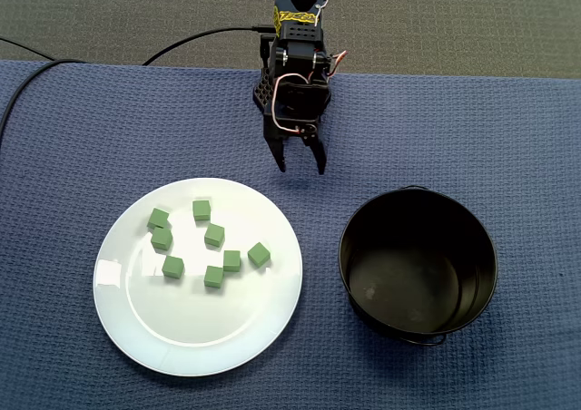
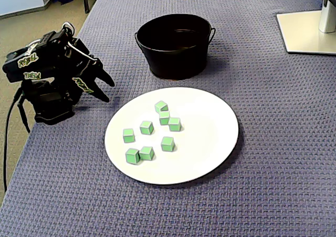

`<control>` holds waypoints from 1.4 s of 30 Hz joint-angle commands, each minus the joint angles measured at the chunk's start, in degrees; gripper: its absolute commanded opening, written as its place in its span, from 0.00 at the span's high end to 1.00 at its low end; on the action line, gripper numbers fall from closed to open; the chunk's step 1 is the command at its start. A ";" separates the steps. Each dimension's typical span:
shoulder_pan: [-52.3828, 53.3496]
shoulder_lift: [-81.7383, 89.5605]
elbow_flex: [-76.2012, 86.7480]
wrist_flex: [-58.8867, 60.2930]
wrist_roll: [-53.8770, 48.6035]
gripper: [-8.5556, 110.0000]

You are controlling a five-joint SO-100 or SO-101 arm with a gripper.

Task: Pick up the items on the white plate and put them in the black container.

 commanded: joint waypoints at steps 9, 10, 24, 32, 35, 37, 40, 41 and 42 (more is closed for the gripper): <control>10.11 -47.90 -47.72 8.53 22.32 0.70; 10.46 -52.82 -52.47 8.17 23.20 0.70; 11.78 -93.78 -73.04 -3.87 23.91 0.74; 14.24 -107.67 -88.33 -1.93 19.07 0.72; 13.89 -108.54 -88.07 -3.78 19.42 0.72; 13.45 -108.98 -87.98 -4.48 20.21 0.73; 13.27 -109.86 -87.98 -6.42 21.62 0.73; 13.27 -110.13 -87.98 -6.77 21.88 0.73; 13.18 -110.39 -88.15 -6.86 22.06 0.73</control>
